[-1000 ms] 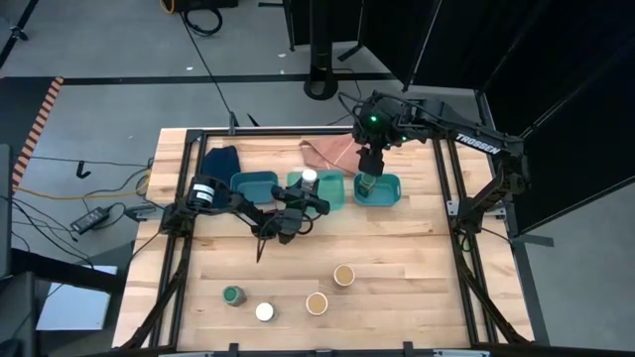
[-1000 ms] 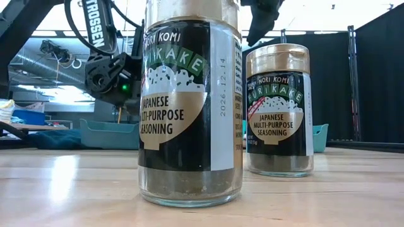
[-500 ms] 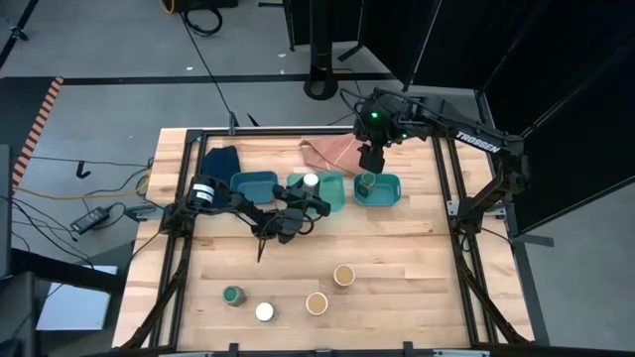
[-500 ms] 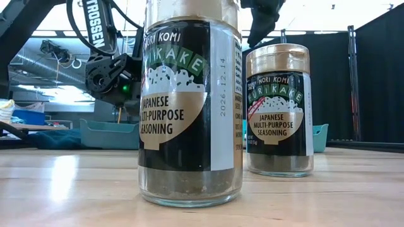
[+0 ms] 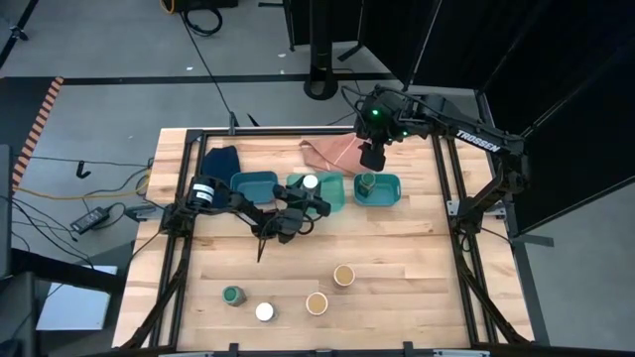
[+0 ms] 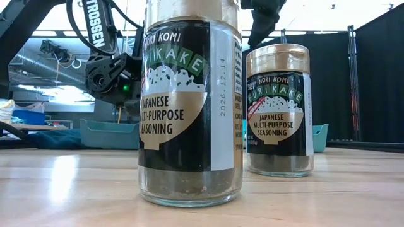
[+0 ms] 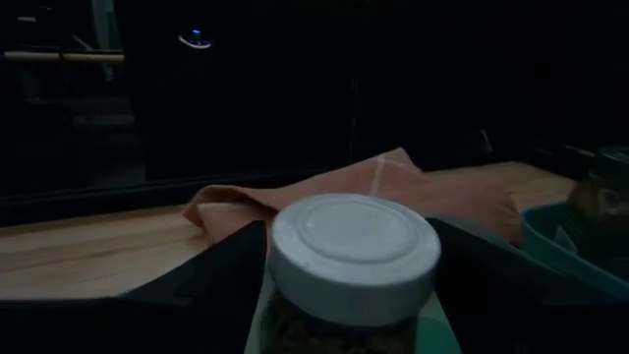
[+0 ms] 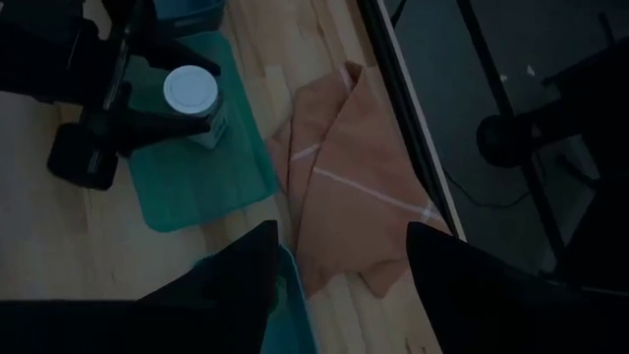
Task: Sort spices by type
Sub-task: Put the top white seasoning bottle into the transparent green bin, then put the white seasoning bottle into the transparent green bin
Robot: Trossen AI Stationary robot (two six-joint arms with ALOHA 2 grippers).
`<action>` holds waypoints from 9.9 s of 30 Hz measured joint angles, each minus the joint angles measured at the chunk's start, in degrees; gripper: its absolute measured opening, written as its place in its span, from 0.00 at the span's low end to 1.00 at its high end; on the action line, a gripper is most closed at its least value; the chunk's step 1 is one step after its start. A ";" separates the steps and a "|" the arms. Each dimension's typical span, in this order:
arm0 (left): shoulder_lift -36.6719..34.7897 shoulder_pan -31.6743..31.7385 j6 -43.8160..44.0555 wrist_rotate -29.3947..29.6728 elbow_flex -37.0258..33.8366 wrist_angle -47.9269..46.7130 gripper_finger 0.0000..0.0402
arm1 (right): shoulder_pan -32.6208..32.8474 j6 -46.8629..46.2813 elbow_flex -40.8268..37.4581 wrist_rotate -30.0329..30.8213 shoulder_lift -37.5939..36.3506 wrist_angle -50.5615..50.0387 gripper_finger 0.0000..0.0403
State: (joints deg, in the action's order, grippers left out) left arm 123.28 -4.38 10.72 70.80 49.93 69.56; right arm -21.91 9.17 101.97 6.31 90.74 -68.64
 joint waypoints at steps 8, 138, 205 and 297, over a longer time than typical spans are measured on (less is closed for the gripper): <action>0.00 -0.18 -2.22 -2.53 0.00 1.56 0.72 | 0.00 0.02 0.00 0.02 0.02 0.02 0.61; -75.81 -71.14 -47.51 19.22 -0.02 -18.97 0.77 | 44.48 -19.12 0.07 -5.49 39.56 76.10 0.74; -75.25 -71.12 -44.98 19.22 -0.02 -21.77 0.77 | 44.84 -22.51 4.74 -5.44 49.82 78.80 0.84; -75.25 -71.12 -44.96 19.20 -0.04 -21.93 0.77 | 38.52 -23.91 4.74 19.32 37.43 71.97 0.55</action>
State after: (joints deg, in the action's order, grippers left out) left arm 48.03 -75.50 -34.24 90.00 49.89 47.64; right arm 16.61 -14.74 106.72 25.63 128.17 3.33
